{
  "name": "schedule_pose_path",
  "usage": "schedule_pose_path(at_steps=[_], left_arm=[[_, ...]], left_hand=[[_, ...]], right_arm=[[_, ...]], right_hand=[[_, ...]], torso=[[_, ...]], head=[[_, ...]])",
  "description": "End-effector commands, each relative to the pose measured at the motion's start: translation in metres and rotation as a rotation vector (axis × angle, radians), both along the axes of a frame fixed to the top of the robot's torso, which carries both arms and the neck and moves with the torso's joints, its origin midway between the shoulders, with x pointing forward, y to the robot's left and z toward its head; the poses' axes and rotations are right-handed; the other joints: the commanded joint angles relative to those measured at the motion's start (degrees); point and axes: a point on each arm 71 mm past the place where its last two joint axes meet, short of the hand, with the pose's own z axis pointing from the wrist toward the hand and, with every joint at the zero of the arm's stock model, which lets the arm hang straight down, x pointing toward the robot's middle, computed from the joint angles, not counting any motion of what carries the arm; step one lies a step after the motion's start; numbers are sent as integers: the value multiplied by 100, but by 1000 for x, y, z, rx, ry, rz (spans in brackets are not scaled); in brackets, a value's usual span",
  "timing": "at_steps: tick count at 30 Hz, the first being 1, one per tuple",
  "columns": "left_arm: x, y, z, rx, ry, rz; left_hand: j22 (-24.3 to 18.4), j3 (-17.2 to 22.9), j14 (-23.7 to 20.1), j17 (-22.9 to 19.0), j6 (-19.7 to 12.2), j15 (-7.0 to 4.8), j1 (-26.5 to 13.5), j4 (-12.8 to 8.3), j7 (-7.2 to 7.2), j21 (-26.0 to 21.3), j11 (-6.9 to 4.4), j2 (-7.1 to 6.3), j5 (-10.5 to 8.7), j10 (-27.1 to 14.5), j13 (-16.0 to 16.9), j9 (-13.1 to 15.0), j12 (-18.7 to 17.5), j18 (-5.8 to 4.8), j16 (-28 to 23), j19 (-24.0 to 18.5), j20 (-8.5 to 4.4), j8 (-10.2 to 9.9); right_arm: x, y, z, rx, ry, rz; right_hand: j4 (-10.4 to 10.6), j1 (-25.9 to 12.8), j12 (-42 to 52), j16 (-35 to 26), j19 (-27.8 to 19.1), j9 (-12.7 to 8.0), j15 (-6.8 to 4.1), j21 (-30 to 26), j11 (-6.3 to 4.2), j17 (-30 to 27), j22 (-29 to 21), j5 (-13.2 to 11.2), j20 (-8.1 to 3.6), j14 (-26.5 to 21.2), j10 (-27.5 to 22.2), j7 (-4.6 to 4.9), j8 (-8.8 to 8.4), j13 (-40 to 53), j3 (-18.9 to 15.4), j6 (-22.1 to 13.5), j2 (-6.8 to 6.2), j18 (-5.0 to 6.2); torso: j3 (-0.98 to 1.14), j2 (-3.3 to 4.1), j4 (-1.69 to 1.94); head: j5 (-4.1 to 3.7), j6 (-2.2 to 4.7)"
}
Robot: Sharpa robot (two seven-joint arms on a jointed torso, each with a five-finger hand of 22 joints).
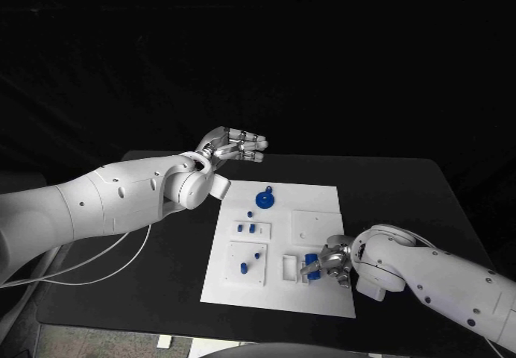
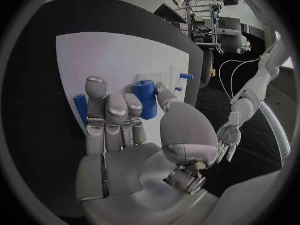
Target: Assemble the parts on the task board
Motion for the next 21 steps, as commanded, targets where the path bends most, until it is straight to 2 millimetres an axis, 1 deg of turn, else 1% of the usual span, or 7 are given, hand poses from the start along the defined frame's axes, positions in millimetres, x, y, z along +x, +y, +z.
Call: schedule_pose_path(at_steps=[1,5,8,9,14,17,21], left_arm=[[0,-2,1,-8,1,-9],[0,-1,1,-8,1,-8],[0,-1,0,-7,2,-8],[0,-1,0,-7,2,-8],[0,-1,0,-7,4,-8],[0,-1,0,-7,6,-9],[0,-1,0,-7,7,-10]], left_hand=[[-5,-5,36,6,26,23,22,17,0,8,-6,58,-8,36,1,-3,-10,38,-7,30,8,-20],[-8,-7,40,7,33,22,28,35,-1,8,-7,66,4,37,1,-3,-10,37,-7,31,7,-20],[-8,-7,40,7,33,22,28,35,-1,8,-7,66,4,37,1,-3,-10,37,-7,31,7,-20],[-8,-7,40,7,33,22,28,35,-1,8,-7,66,4,37,1,-3,-10,37,-7,31,7,-20],[-8,-7,40,7,33,22,28,35,-1,8,-7,66,4,37,1,-3,-10,37,-7,31,7,-20],[-9,-11,40,8,33,23,28,46,-2,8,-5,61,2,33,1,-4,-10,36,-7,30,6,-21],[-9,-11,40,8,33,23,28,46,-2,8,-5,61,2,33,1,-4,-10,36,-7,30,6,-21]], right_arm=[[-2,-15,-8,-76,-16,-49],[-5,-17,-3,-53,-27,-66],[-7,-18,2,-42,-35,-72],[-7,-18,4,-39,-38,-73],[-9,-20,13,-24,-40,-76],[-9,-19,21,-15,-41,-67],[-11,-14,28,4,-23,-47]], right_hand=[[-298,96,28,39,229,-2801,-6,14,-59,-22,48,49,15,26,4,-27,-23,-23,293,116,226,60],[-314,41,-1,22,228,-2786,-19,2,-86,-52,56,41,5,21,1,-78,-17,-58,331,250,233,42],[-304,7,-6,23,231,-2781,-25,-2,-93,-57,58,7,-2,22,8,-97,-17,-72,326,312,224,34],[-303,5,-4,22,232,-2780,-25,5,-94,-59,60,5,-2,22,11,-100,-15,-73,325,323,222,32],[-288,-23,-21,15,233,-2790,-33,-12,-102,-74,62,-5,-12,20,14,-111,-18,-96,317,367,206,24],[-269,-47,-35,11,232,-2795,-33,-16,-103,-80,62,-22,-13,19,11,-113,-19,-108,300,376,192,21],[-241,-65,-39,10,232,-2804,-35,-16,-104,-84,65,-24,-15,18,13,-114,-19,-116,270,385,176,19]], torso=[[1,-2,2],[-2,-3,-2],[-4,-2,-3],[-7,-3,-3],[-10,-3,-1],[-5,-3,1],[-14,-7,-7]], head=[[-7,-1],[-8,0],[-8,2],[-8,1],[-3,7],[-7,1],[-3,10]])
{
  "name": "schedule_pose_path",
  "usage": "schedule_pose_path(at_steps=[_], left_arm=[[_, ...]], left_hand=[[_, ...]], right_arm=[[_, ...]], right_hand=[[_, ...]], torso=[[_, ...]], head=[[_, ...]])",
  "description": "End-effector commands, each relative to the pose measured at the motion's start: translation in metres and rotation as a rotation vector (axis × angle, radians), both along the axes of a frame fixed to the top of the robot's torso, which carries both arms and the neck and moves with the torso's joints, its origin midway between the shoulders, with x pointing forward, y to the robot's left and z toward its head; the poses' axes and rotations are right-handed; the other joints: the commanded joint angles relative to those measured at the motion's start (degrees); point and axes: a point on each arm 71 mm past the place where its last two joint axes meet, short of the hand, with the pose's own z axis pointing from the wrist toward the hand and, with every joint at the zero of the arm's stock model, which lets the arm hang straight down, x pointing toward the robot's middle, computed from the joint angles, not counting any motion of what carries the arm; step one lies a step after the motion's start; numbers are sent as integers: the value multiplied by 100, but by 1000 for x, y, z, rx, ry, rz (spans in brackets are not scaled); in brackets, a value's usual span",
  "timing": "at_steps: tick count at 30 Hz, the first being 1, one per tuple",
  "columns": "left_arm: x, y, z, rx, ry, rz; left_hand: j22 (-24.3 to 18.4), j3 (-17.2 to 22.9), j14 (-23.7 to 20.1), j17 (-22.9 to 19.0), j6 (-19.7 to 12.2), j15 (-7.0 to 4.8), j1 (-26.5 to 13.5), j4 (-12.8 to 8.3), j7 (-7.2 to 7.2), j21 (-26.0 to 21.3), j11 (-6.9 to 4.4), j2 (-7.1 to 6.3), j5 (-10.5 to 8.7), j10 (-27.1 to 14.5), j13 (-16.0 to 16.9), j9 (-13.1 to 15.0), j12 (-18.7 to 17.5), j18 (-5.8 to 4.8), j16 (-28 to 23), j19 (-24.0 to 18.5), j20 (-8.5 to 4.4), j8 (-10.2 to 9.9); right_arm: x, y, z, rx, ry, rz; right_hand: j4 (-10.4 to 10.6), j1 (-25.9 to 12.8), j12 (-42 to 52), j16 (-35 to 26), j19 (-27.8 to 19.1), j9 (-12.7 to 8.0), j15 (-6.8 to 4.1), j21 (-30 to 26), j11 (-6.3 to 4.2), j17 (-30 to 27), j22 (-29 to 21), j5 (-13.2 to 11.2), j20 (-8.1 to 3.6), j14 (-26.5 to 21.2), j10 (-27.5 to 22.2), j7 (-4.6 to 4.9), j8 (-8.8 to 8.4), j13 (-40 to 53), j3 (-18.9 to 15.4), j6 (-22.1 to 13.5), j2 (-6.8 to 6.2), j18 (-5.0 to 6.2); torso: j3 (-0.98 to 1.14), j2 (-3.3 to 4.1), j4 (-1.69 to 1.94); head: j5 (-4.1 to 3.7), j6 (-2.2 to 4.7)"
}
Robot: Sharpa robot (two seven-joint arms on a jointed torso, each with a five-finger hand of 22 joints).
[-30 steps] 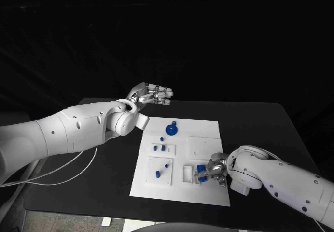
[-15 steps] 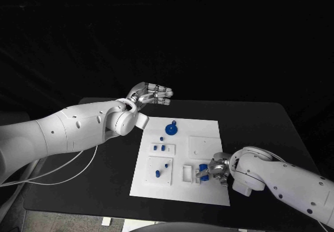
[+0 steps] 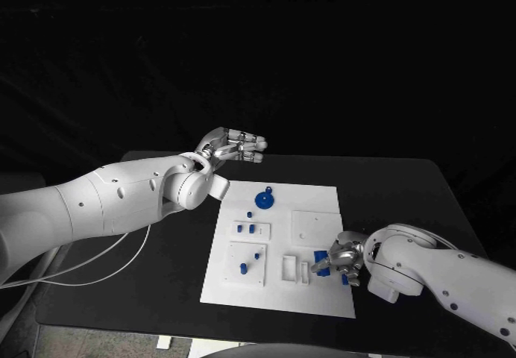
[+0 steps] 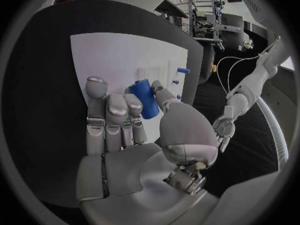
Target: Assemble the parts on the task board
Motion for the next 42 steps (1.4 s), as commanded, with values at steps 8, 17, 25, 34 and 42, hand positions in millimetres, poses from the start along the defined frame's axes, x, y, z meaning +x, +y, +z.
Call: schedule_pose_path(at_steps=[8,17,25,34,42], left_arm=[[0,-4,0,-9,5,-17],[0,-6,0,-9,7,-20],[0,-9,0,-11,12,-32],[0,-12,0,-13,14,-40],[0,-12,0,-12,15,-40]], left_hand=[[-11,6,21,12,29,2,1,38,0,7,-4,28,1,29,1,-4,-11,34,-7,28,6,-22],[-11,6,21,12,29,2,1,38,0,7,-4,28,1,29,1,-4,-11,34,-7,28,6,-22],[-12,-1,12,13,15,6,0,54,4,5,0,25,-6,18,1,-4,-10,33,-8,23,8,-23],[-12,-1,12,13,15,6,0,54,4,5,0,25,-6,18,1,-4,-10,33,-8,23,8,-23],[-13,-11,10,16,15,7,-1,64,5,3,0,27,-20,18,1,-3,-10,35,-7,21,11,-20]], right_arm=[[-8,19,6,34,94,51],[-9,37,2,42,135,104],[-8,49,-3,24,131,136],[-8,56,-14,-12,130,155],[-3,55,-17,-49,89,150]], right_hand=[[99,-31,-44,19,244,-31,-52,19,-24,5,97,77,-24,15,14,-14,20,-39,-187,78,69,16],[213,-75,-107,-1,234,-53,-56,281,-22,9,268,224,-27,5,2,-13,20,-75,-586,97,110,17],[365,-215,-134,-27,239,-49,-59,259,-22,-2,272,-12,-29,4,4,-18,23,-94,-656,122,161,18],[456,-305,-160,-37,243,-42,-64,249,-25,-2,273,-56,-33,3,-1,-23,22,-109,-702,139,156,19],[510,-312,-171,-53,250,-35,-68,237,-27,-3,274,-64,-38,6,2,-25,22,-116,-727,140,141,17]], torso=[[3,5,5],[6,9,11],[-3,5,4],[9,12,16],[10,5,0]], head=[[5,-17],[18,-35],[71,-45],[97,-64],[128,-51]])
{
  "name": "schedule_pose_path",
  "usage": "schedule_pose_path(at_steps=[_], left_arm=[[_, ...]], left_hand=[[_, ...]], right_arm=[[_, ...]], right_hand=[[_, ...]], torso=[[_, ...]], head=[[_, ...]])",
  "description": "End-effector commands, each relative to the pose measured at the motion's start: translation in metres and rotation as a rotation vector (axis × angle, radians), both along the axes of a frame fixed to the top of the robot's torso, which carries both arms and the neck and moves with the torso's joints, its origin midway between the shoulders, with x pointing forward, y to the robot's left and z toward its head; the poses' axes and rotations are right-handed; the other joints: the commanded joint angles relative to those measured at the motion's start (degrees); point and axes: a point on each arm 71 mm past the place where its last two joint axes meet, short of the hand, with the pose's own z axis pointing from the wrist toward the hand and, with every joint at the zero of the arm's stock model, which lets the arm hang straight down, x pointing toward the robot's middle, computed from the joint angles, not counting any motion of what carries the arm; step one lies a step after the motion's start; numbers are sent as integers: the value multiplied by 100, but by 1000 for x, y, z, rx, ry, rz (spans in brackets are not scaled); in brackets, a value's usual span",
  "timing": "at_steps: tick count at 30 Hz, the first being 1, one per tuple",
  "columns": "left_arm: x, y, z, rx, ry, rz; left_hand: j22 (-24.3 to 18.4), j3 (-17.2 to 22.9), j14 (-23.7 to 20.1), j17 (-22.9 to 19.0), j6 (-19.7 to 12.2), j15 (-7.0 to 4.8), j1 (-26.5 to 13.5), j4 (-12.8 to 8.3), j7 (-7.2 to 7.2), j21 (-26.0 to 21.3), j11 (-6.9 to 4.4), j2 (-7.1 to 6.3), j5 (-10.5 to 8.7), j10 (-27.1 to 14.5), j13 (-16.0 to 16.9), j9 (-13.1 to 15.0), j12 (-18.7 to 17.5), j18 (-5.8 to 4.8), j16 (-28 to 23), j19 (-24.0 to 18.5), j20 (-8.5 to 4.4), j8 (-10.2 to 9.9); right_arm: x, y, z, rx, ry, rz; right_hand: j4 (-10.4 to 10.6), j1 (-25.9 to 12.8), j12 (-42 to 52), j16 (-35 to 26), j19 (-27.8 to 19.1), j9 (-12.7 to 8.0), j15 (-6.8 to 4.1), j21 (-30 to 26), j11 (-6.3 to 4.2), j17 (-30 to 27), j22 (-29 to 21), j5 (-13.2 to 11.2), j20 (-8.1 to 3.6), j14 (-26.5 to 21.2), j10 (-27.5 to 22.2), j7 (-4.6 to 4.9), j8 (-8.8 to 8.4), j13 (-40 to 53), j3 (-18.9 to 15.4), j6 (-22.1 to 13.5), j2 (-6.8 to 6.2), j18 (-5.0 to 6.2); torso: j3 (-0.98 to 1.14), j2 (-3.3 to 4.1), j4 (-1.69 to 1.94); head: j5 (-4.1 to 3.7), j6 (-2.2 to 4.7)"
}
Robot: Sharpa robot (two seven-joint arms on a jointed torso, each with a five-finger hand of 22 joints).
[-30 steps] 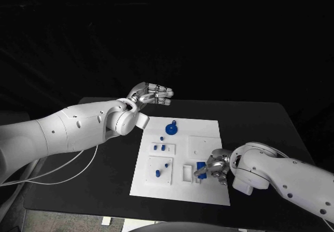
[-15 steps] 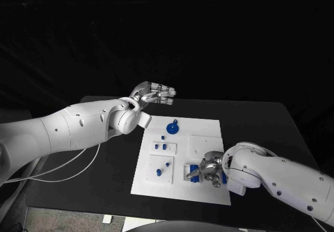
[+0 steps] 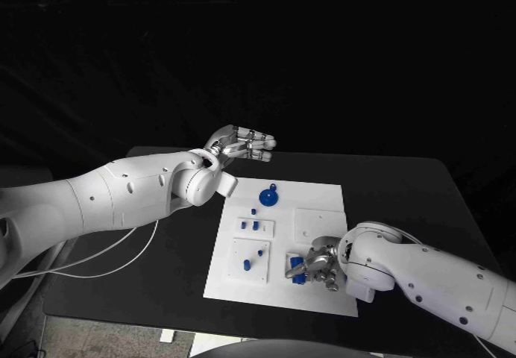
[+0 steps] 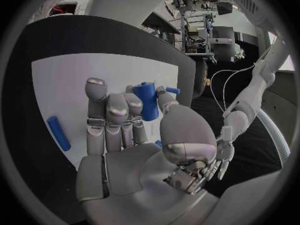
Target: Assemble the parts on the task board
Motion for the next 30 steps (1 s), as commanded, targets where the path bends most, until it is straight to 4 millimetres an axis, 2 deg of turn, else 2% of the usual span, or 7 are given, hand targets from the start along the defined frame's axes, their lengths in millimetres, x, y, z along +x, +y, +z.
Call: schedule_pose_path(at_steps=[1,8,15,20,22,26,30], left_arm=[[0,-3,1,-10,1,-18],[0,-3,1,-11,1,-20],[-1,-3,1,-11,4,-22],[-1,-3,0,-10,6,-24],[-1,-4,0,-10,6,-26],[-1,-4,0,-10,7,-28],[-1,-4,0,-10,7,-29]], left_hand=[[-8,-11,10,9,15,7,-1,33,5,3,0,28,-20,18,1,-3,-10,34,-7,21,10,-20],[-9,-23,5,10,13,9,-14,49,5,1,1,29,-22,18,1,-4,-10,34,-7,18,12,-21],[-9,-31,2,11,11,11,-24,63,5,0,2,31,-24,15,2,-3,-10,35,-7,17,13,-20],[-10,-34,1,12,10,12,-29,70,6,-1,3,32,-22,13,2,-4,-9,34,-7,16,15,-20],[-10,-35,-1,13,7,12,-21,71,5,-2,4,31,-10,10,1,-3,-10,34,-7,15,15,-20],[-10,-21,-3,13,-1,12,-6,66,8,-3,4,43,26,6,1,-4,-10,35,-7,14,15,-21],[-11,-22,-4,13,-5,12,-13,68,10,-6,5,35,15,3,1,-4,-10,33,-7,9,17,-21]], right_arm=[[3,-5,-3,-65,-31,5],[3,-2,-3,-68,-37,13],[3,0,-3,-68,-38,15],[3,0,-4,-69,-36,19],[3,0,-4,-70,-35,20],[3,0,-4,-72,-37,23],[4,0,-4,-74,-41,22]], right_hand=[[28,-29,-15,-31,250,-15,-44,-21,-39,-1,276,-20,-38,5,-10,3,-39,-2,-3,-50,0,12],[81,-56,-23,-38,251,-12,-45,-23,-39,2,279,-29,-41,4,-12,3,-40,-5,-28,-53,-17,11],[187,-82,-40,-55,253,-9,-45,-30,-37,5,285,-41,-44,4,-20,5,-38,-7,-77,-64,-123,9],[389,-144,-70,-72,254,-24,-55,-52,-41,14,281,-57,-59,2,-25,4,-36,-9,-69,-74,-393,-1],[608,-90,-97,-83,257,-42,-55,-65,-39,27,279,-49,-62,5,-28,9,-36,-8,106,-83,-606,-10],[787,-7,-127,-99,255,-57,-55,-87,-37,44,278,-58,-65,9,-33,13,-35,-2,218,-88,-769,-10],[904,26,-145,-122,254,-66,-53,-104,-31,45,276,-57,-65,9,-35,19,-35,2,254,-108,-860,-6]], torso=[[0,-2,-12],[3,1,-13],[-1,-1,-8],[-1,-1,-11],[-1,-1,-11],[-1,0,-10],[-2,0,-11]], head=[[14,12],[6,8],[4,13],[17,9],[17,9],[24,10],[29,6]])
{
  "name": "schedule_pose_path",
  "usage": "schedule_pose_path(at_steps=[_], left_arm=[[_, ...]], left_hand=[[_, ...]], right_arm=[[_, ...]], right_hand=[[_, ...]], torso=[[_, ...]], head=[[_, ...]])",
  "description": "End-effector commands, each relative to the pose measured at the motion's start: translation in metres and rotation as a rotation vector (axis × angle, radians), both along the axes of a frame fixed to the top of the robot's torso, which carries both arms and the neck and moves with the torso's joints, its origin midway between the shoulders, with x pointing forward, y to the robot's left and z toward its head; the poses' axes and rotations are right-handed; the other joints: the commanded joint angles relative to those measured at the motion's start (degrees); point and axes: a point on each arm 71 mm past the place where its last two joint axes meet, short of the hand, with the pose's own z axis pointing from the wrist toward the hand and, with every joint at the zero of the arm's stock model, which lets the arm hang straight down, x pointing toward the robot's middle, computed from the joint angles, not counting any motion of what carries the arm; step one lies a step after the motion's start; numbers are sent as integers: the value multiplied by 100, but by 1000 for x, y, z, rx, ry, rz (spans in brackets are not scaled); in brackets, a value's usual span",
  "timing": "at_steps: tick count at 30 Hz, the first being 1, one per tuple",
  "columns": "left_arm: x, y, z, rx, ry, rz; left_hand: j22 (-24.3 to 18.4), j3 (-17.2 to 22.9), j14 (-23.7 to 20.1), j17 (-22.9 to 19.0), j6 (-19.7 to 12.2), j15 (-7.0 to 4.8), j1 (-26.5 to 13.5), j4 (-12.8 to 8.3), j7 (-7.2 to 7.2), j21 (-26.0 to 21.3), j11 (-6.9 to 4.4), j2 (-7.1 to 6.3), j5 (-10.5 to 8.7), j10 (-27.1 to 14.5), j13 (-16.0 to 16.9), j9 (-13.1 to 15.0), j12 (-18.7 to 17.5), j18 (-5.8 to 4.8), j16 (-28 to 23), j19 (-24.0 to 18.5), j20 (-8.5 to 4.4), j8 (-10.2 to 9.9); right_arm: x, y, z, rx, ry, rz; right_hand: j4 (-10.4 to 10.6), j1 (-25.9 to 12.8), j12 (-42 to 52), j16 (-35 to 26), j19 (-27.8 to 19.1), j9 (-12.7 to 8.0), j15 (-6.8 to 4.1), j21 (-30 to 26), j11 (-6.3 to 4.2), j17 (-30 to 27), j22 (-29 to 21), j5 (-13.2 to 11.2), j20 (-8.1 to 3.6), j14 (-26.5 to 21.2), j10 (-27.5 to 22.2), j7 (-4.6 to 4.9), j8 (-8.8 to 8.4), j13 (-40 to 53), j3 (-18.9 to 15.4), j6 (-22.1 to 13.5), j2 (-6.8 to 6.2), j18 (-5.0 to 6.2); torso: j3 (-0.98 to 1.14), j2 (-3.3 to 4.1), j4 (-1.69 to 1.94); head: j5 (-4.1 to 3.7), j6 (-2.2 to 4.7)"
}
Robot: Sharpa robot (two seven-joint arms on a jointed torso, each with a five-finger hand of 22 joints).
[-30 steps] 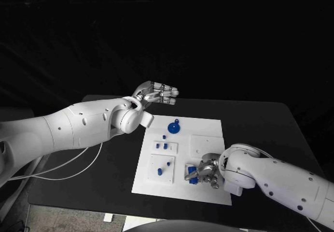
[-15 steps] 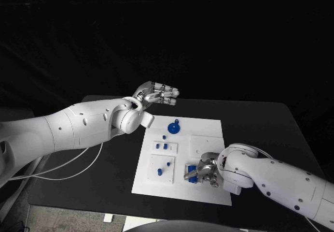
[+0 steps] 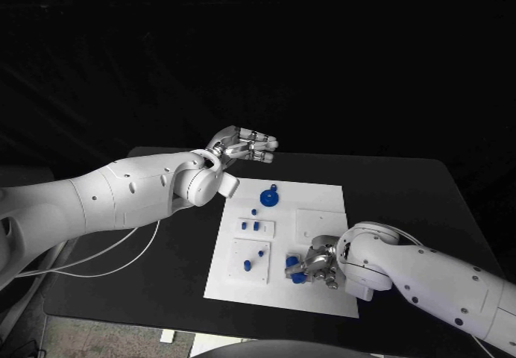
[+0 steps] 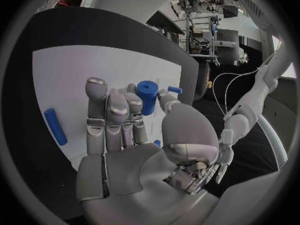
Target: Assemble the parts on the task board
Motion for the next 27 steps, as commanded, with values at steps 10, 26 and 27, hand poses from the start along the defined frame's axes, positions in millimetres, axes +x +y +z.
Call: schedule_pose_path(at_steps=[10,26,27], left_arm=[[-1,-2,1,-8,1,-18],[-1,0,1,-6,1,-14],[-1,0,1,-6,1,-15]], left_hand=[[-9,13,-6,5,-4,13,-17,31,9,-5,6,32,3,5,1,-3,-10,34,-7,11,16,-20],[-9,13,-6,5,-4,13,-17,31,9,-5,6,32,3,5,1,-3,-10,34,-7,11,16,-20],[-9,13,-6,5,-4,13,-17,31,9,-5,6,32,3,5,1,-3,-10,34,-7,11,16,-20]], right_arm=[[0,-4,-2,-34,-18,-7],[-8,-9,10,26,-57,7],[-8,-9,10,28,-59,8]], right_hand=[[194,75,-53,-66,237,-25,-40,-65,13,22,272,-34,-39,5,9,12,-21,20,-105,-68,-120,3],[270,104,-36,-72,243,3,-37,-26,15,58,285,-31,-32,17,29,11,-21,45,-1692,-76,243,12],[254,117,-34,-70,243,5,-37,-27,16,58,285,-30,-32,19,30,11,-20,45,-1693,-74,249,13]], torso=[[2,0,1],[1,0,-5],[3,0,-5]], head=[[-1,2],[-24,22],[-25,24]])
